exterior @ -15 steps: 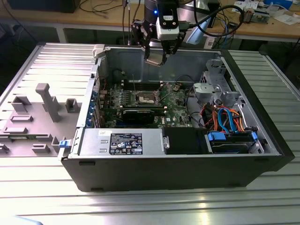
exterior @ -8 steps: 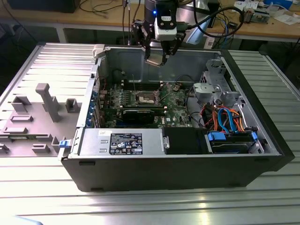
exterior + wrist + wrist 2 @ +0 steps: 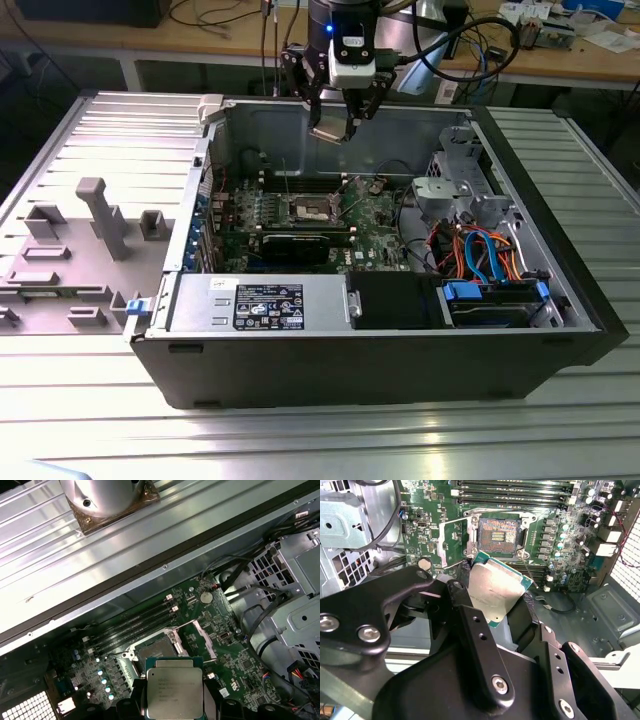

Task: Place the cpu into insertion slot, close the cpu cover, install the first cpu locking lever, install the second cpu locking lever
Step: 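Place the cpu into insertion slot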

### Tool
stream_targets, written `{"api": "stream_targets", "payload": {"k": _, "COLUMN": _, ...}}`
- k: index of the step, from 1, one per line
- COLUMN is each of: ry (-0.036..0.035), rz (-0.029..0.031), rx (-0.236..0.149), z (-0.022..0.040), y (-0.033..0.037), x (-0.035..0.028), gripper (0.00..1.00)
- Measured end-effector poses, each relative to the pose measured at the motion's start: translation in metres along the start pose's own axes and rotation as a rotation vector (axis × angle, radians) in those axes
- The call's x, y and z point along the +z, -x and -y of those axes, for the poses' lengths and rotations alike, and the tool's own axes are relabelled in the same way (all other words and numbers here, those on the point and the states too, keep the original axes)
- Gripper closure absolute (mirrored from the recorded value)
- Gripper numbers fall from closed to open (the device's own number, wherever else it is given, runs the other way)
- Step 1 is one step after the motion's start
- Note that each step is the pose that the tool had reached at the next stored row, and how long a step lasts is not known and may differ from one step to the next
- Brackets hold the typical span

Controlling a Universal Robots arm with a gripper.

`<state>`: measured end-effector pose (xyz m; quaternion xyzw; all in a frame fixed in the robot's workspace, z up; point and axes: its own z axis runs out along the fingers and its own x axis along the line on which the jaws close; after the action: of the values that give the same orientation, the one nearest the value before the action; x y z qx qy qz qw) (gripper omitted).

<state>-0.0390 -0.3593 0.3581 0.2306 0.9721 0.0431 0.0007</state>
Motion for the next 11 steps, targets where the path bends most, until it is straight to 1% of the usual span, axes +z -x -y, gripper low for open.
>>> {"api": "stream_targets", "payload": {"k": 9, "ry": 0.0001, "rz": 0.0001, "rx": 0.0, "z": 0.0, "y": 0.0, "x": 0.0, "gripper": 0.45}}
{"api": "stream_targets", "payload": {"k": 11, "ry": 0.0003, "rz": 0.0008, "rx": 0.007, "z": 0.0001, "y": -0.0001, "x": 0.001, "gripper": 0.45}}
